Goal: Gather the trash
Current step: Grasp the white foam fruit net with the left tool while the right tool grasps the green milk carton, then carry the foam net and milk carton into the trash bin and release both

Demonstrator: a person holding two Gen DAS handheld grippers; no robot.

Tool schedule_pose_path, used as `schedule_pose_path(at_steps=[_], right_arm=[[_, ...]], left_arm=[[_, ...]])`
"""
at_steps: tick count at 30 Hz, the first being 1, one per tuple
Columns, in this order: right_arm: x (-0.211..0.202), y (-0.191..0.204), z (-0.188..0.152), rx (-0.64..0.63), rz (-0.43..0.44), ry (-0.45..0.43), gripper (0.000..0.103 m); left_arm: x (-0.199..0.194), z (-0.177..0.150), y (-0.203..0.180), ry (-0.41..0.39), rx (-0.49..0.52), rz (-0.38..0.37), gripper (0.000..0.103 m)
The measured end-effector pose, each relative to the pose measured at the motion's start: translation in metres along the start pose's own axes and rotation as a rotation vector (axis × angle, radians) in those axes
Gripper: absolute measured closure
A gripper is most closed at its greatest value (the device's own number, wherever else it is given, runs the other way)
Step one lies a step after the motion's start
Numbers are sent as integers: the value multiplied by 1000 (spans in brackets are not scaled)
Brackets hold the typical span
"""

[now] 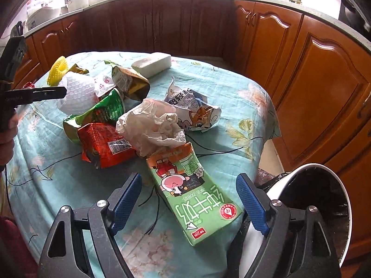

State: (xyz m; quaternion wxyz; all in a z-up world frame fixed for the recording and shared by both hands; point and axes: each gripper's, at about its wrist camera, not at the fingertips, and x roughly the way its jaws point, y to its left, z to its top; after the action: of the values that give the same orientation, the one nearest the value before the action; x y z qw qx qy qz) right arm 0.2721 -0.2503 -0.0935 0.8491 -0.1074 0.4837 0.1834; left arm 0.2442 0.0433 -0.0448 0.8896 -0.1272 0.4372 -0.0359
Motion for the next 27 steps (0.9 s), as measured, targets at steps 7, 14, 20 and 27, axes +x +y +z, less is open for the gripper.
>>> schedule_pose_path(at_steps=[7, 14, 20, 27], right_arm=[[-2, 5, -5, 48, -53, 13, 52], [-45, -3, -27, 266, 43, -101, 59], [-78, -3, -50, 381, 81, -184, 60], [-109, -17, -68, 466, 71, -254, 60]], left_arm=[[-3, -9, -2, -5, 12, -19, 93], [-51, -17, -19, -97, 35, -86, 95], [-74, -26, -47, -123, 96, -173, 95], [-70, -34, -87, -90, 175, -233, 95]])
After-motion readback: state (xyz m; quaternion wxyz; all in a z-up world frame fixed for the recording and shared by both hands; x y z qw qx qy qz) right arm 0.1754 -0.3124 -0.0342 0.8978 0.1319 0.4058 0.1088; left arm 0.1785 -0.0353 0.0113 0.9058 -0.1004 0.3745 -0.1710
